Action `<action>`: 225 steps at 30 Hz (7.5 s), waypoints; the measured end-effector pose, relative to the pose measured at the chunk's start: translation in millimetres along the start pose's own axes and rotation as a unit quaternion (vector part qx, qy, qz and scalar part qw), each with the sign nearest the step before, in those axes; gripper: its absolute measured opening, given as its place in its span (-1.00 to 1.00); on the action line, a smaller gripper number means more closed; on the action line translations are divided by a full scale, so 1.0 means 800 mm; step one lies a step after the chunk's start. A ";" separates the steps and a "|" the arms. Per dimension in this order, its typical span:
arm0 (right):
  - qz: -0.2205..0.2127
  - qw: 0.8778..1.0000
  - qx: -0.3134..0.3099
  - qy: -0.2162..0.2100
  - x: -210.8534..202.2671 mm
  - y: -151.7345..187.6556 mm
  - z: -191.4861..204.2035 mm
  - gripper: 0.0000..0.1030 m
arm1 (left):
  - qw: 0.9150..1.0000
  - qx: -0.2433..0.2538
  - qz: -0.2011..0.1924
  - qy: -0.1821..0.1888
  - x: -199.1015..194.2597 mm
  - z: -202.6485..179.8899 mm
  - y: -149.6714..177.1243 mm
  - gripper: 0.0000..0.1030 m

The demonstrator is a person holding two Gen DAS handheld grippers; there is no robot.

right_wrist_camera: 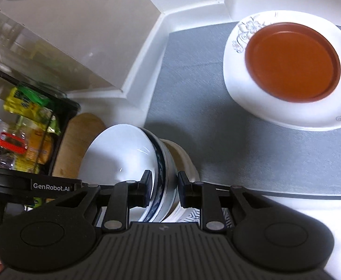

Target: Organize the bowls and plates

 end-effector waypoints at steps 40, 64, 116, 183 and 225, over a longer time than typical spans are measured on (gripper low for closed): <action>-0.004 1.000 -0.012 -0.015 -0.009 -0.012 -0.016 -0.14 | 0.997 0.047 0.013 0.061 0.028 0.036 -0.033 0.04; 0.006 0.982 0.119 -0.148 0.029 0.017 -0.063 -0.06 | 0.993 0.086 0.011 0.086 0.026 0.023 -0.012 -0.27; -0.156 0.973 0.156 -0.064 -0.141 -0.142 -0.231 -0.06 | 0.981 0.155 -0.021 0.118 0.013 -0.220 -0.171 -0.23; -0.173 0.961 0.036 0.211 -0.451 0.266 0.018 0.99 | 0.931 0.115 -0.314 -0.145 -0.280 -0.313 0.400 0.90; -0.184 0.956 0.027 0.228 -0.459 0.320 0.026 0.99 | 0.929 0.125 -0.312 -0.152 -0.280 -0.296 0.450 0.90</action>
Point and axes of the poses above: each gripper's, at about its wrist camera, not at the fingertips, and x roughly the way its jaws point, z to its left, y to its underside, the point moved 6 cm from there along x, roughly the way its jaws point, and after that the axes turned 10 degrees about z, right-handed, at the moved point
